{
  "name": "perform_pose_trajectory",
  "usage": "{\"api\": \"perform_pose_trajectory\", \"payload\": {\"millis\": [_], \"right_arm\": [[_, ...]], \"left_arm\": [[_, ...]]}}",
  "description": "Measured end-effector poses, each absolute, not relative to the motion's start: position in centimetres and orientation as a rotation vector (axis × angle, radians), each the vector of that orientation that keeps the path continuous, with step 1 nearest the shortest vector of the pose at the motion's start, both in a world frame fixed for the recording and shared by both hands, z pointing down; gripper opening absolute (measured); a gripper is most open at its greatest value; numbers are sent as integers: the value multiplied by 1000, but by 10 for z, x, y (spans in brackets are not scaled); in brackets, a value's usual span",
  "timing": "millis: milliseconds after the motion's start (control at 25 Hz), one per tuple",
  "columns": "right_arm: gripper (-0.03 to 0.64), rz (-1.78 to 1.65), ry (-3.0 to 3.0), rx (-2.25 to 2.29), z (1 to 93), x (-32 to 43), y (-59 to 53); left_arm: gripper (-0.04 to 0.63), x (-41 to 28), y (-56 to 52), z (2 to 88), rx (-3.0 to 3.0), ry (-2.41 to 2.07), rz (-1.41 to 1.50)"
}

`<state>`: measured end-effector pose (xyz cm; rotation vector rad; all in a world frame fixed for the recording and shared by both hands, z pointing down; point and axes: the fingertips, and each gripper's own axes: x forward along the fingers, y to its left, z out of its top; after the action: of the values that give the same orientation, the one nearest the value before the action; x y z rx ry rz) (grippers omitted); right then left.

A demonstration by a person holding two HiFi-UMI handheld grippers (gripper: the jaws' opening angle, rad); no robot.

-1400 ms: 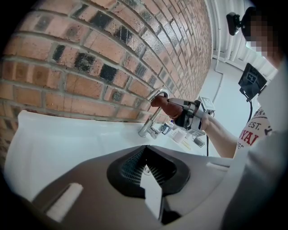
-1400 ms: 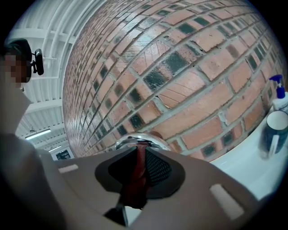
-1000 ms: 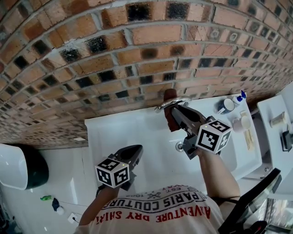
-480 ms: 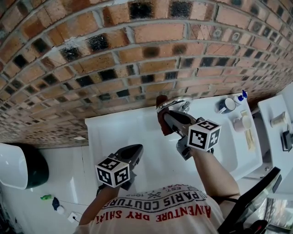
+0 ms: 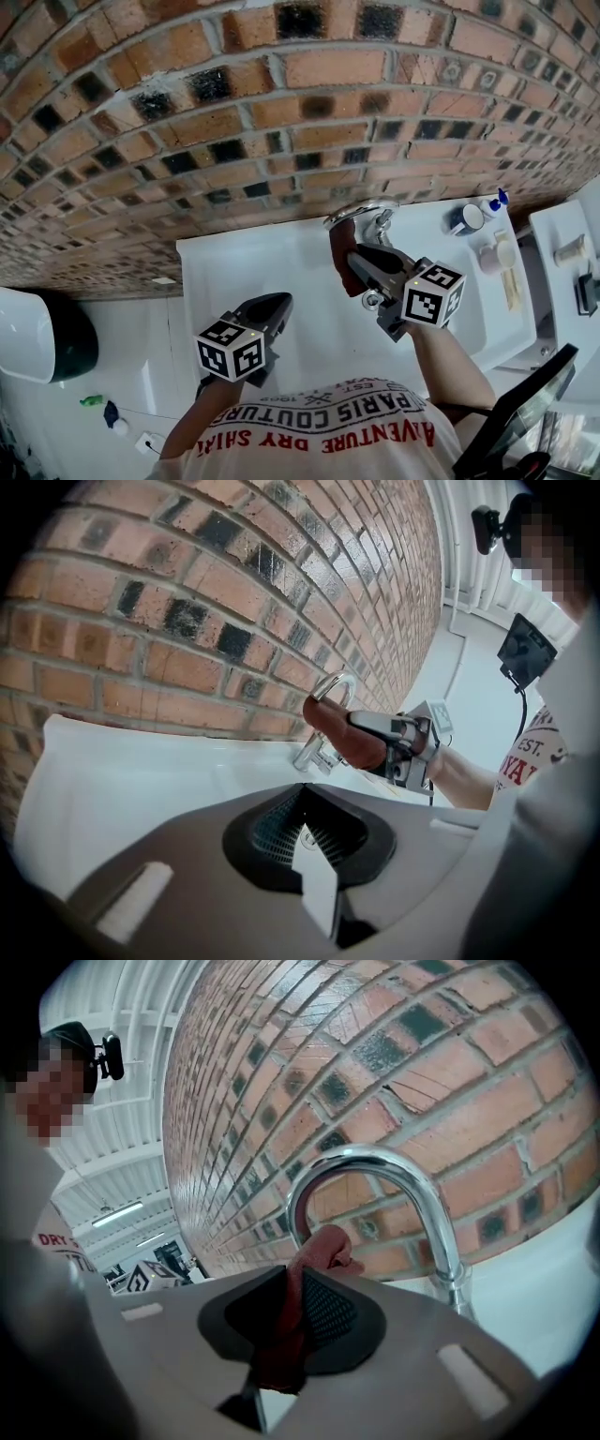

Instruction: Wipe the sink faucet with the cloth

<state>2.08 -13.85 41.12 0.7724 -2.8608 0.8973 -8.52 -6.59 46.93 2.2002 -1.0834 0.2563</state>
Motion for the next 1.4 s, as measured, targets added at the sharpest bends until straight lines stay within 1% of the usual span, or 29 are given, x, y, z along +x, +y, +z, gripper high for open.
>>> {"api": "perform_pose_trajectory", "payload": {"millis": [240, 440, 1400], "right_arm": [[55, 1021, -2824, 690, 438, 24, -95], [53, 1125, -2801, 699, 454, 24, -81], [49, 1072, -2803, 652, 449, 10, -72]], "left_arm": [[5, -79, -63, 472, 2198, -1073, 258], [5, -71, -59, 471, 2208, -1057, 272], [5, -71, -57, 463, 2219, -1064, 259]]}}
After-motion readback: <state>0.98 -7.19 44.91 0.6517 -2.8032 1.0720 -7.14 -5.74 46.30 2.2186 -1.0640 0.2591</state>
